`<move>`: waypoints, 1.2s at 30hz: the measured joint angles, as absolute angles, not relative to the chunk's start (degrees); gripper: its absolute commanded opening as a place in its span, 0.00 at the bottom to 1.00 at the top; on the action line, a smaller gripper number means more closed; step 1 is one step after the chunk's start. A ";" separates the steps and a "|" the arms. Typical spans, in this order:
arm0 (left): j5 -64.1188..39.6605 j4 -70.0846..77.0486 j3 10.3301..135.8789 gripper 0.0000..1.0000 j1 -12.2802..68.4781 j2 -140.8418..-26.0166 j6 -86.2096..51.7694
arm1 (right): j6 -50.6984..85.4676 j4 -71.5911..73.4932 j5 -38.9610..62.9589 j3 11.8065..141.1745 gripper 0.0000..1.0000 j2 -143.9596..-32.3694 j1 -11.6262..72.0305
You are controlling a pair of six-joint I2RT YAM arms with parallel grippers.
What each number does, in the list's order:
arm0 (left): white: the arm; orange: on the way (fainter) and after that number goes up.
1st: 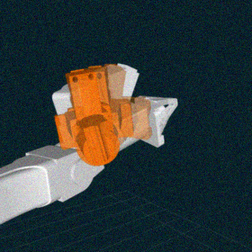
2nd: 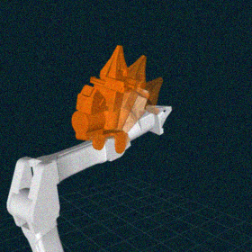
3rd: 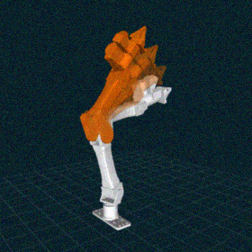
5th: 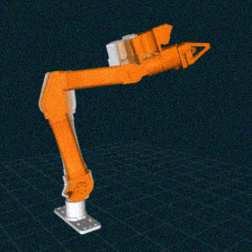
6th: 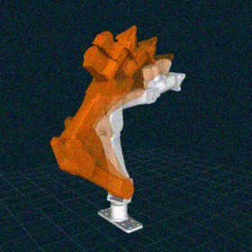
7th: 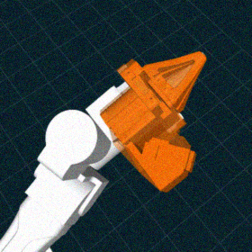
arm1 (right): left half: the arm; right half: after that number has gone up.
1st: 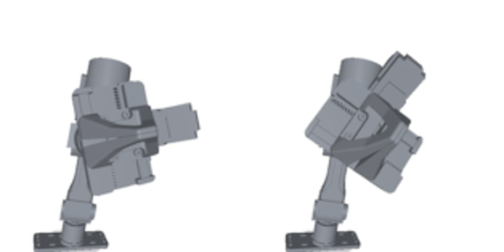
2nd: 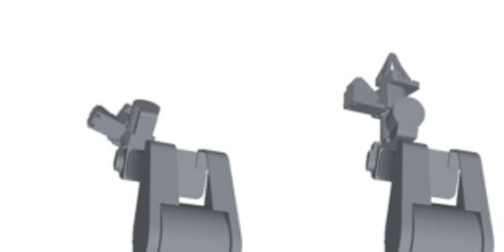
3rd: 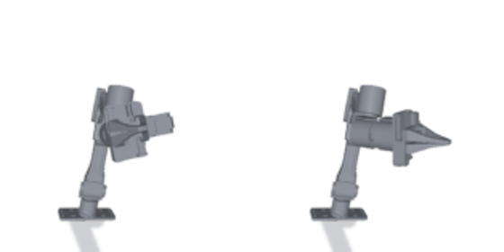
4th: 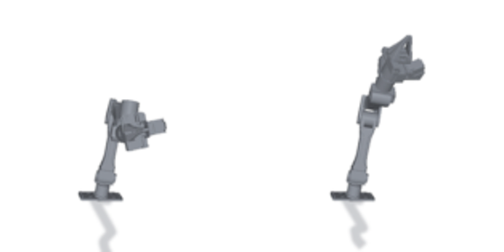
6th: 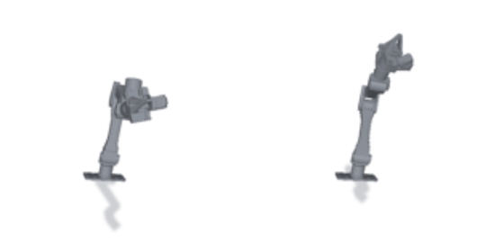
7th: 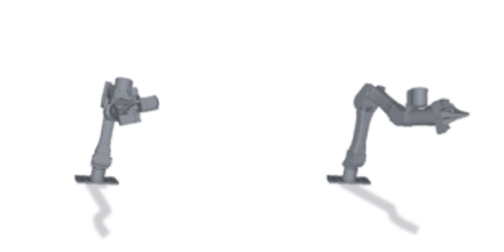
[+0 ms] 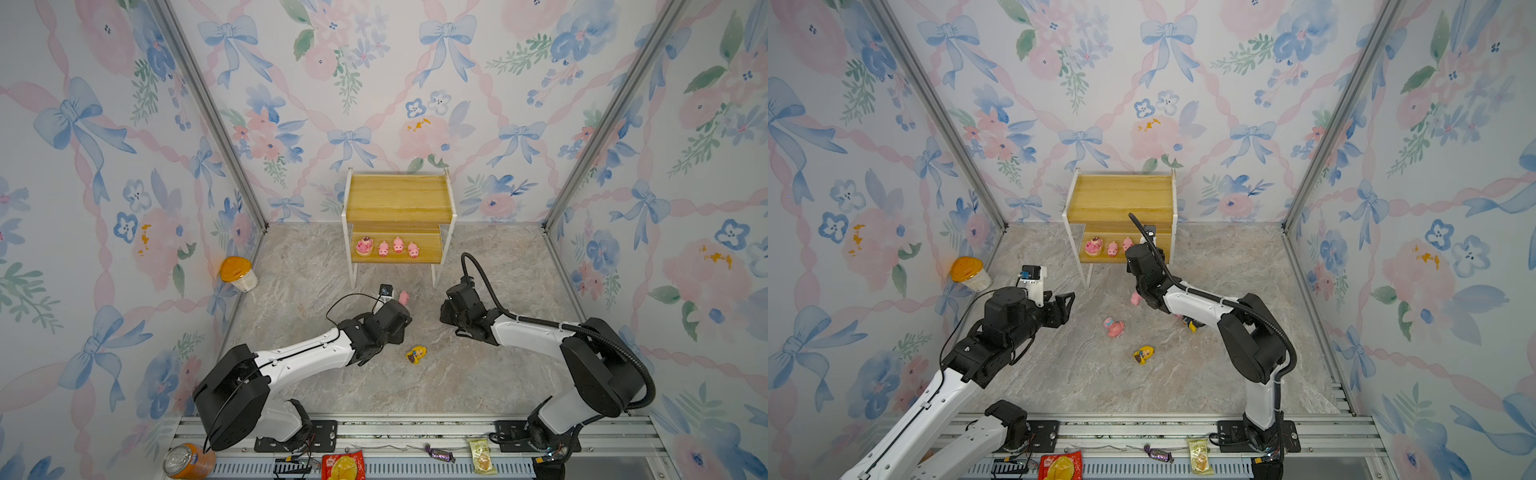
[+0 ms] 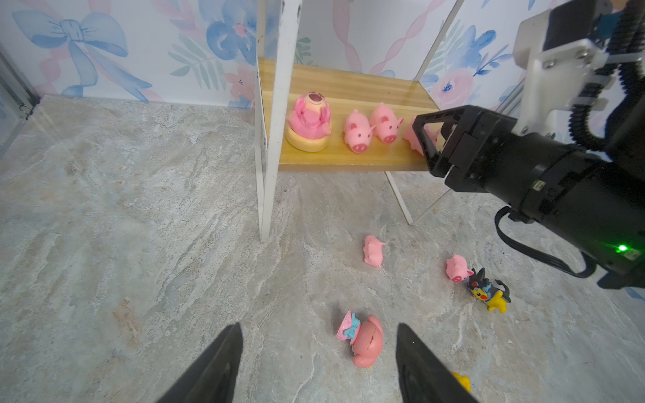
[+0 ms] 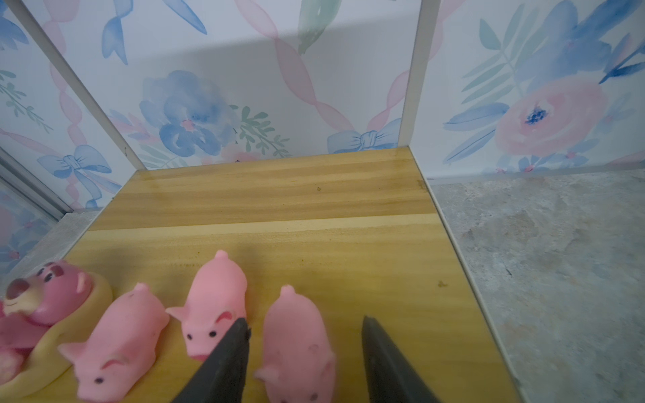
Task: Organize plastic toys on shelves
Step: Place the plastic toy on the shelf.
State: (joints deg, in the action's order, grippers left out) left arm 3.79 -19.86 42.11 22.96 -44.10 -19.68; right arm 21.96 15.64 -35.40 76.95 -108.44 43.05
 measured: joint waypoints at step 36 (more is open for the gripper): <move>4.25 -19.86 42.11 0.70 22.59 -45.89 -19.68 | 23.44 12.99 -17.10 64.82 0.43 -95.72 41.43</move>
State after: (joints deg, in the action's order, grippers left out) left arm 4.25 -19.86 42.11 22.59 -45.89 -19.68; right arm 23.44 12.99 -17.10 64.82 -95.72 41.43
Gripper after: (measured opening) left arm 0.706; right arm 0.429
